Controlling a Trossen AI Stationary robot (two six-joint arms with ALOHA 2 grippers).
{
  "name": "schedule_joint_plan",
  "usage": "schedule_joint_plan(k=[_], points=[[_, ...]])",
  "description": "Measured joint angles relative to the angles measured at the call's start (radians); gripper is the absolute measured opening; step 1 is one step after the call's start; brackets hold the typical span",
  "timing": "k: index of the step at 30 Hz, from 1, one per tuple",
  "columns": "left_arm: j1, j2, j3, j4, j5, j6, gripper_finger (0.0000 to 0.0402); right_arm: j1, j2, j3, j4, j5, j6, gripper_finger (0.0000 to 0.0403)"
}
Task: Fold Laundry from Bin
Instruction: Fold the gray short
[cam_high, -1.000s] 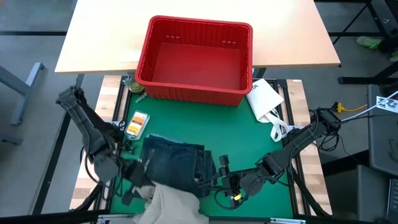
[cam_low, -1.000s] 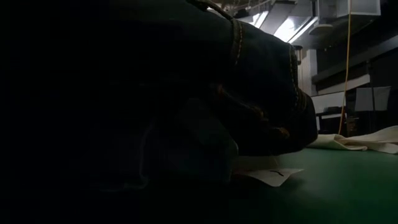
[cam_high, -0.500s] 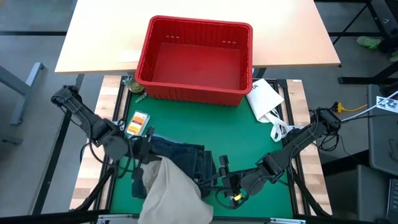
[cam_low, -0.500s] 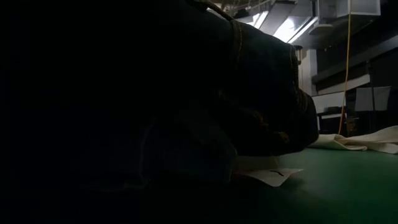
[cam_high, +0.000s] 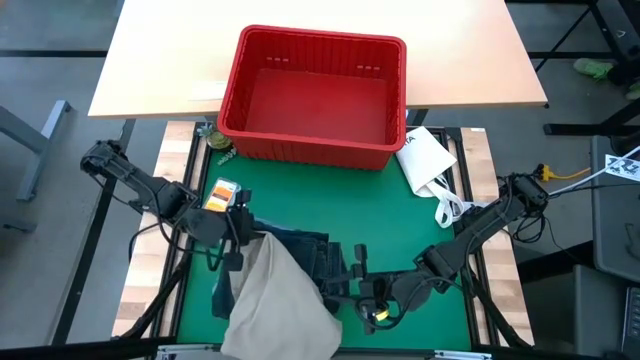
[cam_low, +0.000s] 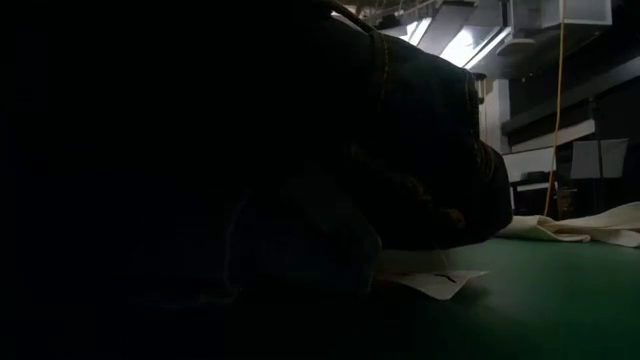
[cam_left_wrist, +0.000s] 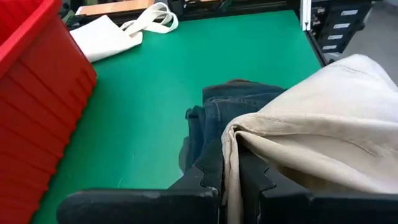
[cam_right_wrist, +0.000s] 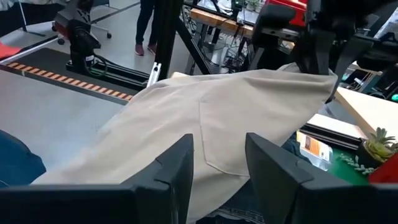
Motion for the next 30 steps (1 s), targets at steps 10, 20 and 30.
schedule_joint_plan(k=[10, 20, 30], points=[[0.034, 0.005, 0.0, 0.048, 0.008, 0.0, 0.0011, 0.0, 0.0, 0.0, 0.047, 0.113, -0.001, 0.0147], [0.061, 0.086, 0.0, 0.008, -0.002, 0.019, 0.0011, -0.042, 0.0, 0.0, 0.186, 0.146, 0.0, 0.0147], [0.12, 0.209, -0.065, -0.017, -0.008, 0.008, 0.0012, -0.047, 0.159, 0.0, 0.173, 0.125, 0.0, 0.0147]])
